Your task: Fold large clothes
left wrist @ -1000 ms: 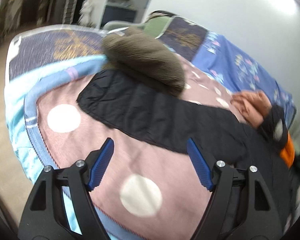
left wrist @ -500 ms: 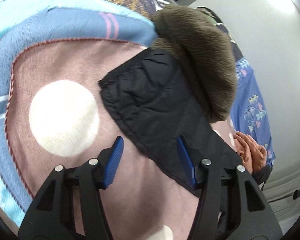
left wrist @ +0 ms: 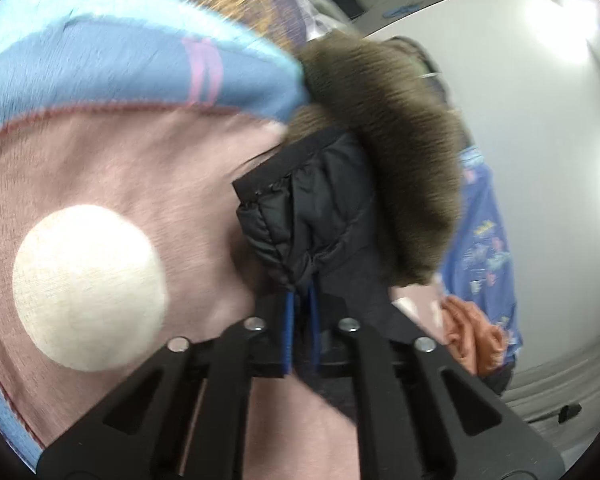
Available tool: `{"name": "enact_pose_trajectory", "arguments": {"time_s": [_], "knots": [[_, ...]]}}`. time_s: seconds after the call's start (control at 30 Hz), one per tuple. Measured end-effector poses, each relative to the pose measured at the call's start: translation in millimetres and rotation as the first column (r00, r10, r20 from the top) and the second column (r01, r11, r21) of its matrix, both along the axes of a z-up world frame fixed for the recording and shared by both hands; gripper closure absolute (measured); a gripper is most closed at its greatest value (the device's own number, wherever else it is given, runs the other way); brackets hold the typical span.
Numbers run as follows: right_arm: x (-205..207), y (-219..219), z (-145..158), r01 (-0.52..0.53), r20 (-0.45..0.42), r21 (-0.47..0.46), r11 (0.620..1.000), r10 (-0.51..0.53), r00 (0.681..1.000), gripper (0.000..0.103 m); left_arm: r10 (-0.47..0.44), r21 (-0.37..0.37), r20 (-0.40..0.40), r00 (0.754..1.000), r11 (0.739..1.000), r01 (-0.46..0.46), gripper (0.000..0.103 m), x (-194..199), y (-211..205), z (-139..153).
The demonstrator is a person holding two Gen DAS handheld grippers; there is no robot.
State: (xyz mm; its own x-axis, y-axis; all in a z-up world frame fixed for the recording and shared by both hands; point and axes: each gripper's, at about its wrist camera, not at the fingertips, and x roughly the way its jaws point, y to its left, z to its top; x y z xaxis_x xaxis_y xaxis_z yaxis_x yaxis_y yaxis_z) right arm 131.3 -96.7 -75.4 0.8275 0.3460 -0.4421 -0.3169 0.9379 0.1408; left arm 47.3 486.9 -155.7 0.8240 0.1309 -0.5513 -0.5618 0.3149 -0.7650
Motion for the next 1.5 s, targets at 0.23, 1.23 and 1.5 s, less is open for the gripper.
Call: {"name": "enact_pose_trajectory", "arguments": {"time_s": [0.23,1.23,1.5], "knots": [[-5,-9,12,-0.077,-0.034,0.118,0.99,0.082,0.996,0.001,-0.112,0.124,0.187,0.976,0.988,0.09,0.1,0,-40,74],[168,-40,-29,-0.033,-0.534,0.534,0.845,0.367,0.762,0.002,-0.939,0.254,-0.023,0.343,0.327,0.91,0.1,180,-488,26],[168,-78,-44,0.027,-0.579,0.559,0.829,0.367,0.728,0.006,-0.952,0.358,-0.122,0.281,0.222,0.907,0.079,178,-529,19]]}}
